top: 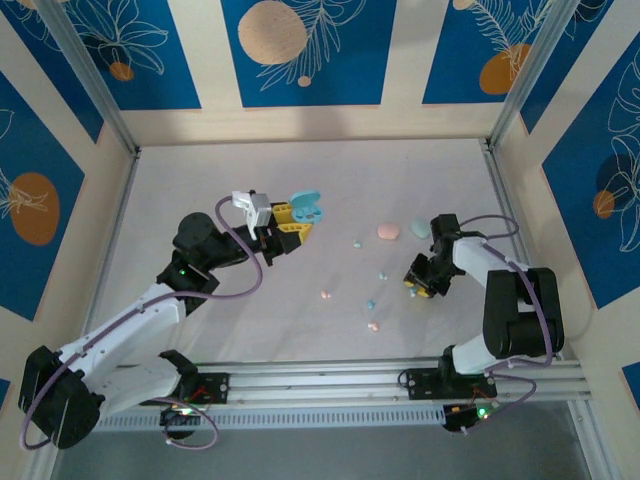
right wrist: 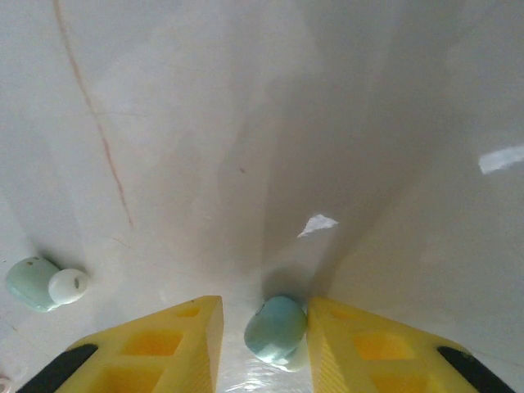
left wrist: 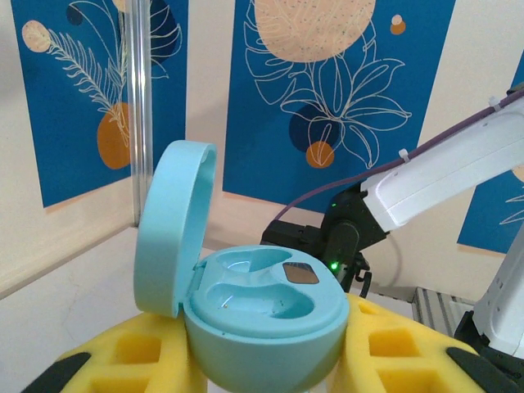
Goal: Insert wireless bluetooth earbuds into charging case
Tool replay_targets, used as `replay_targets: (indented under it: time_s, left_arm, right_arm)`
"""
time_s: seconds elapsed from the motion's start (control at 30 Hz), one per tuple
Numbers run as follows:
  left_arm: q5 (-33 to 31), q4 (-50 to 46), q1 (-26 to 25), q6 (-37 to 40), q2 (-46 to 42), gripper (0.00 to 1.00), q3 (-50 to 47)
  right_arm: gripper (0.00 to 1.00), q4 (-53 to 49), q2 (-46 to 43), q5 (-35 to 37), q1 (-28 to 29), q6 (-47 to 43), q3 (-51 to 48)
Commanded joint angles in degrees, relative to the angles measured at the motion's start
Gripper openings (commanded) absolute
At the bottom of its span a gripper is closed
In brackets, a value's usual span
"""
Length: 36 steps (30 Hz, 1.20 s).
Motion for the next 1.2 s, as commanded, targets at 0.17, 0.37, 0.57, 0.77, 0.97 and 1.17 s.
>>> replay_targets:
  time_s: [0.17, 0.37, 0.57, 0.77, 0.97, 1.17]
  left_arm:
    - [0.0, 0.0, -0.7, 0.6, -0.4, 0.24, 1.1]
    - [0.0, 0.1, -0.8, 0.7, -0.3, 0.24, 1.2]
    - [0.0, 0.1, -0.8, 0.6, -0.2, 0.24, 1.2]
    - [0.0, 0.0, -0.7, 0.5, -0.4, 0.24, 1.1]
    - [-0.2, -0.3, -0.7, 0.7, -0.8, 0.24, 0.9]
    - [-0.2, -0.2, -0.7, 0.5, -0.6, 0.24, 1.0]
  right_arm:
    - [0.33, -2.5, 2.8, 2.6, 2.2, -3.5, 3.4]
    - [0.32, -4.8, 4.1, 5.1, 4.2, -5.7, 4.7]
    - [0.31, -7.4, 5.5, 8.7, 5.7, -8.1, 5.9]
    - [0.28, -7.5, 7.4, 8.4, 6.2, -8.2, 6.9]
    - [0.28, -8.1, 8.9, 9.8, 7.2, -8.3, 8.4]
    - [0.28, -8.3, 9.1, 10.5, 7.3, -8.3, 9.2]
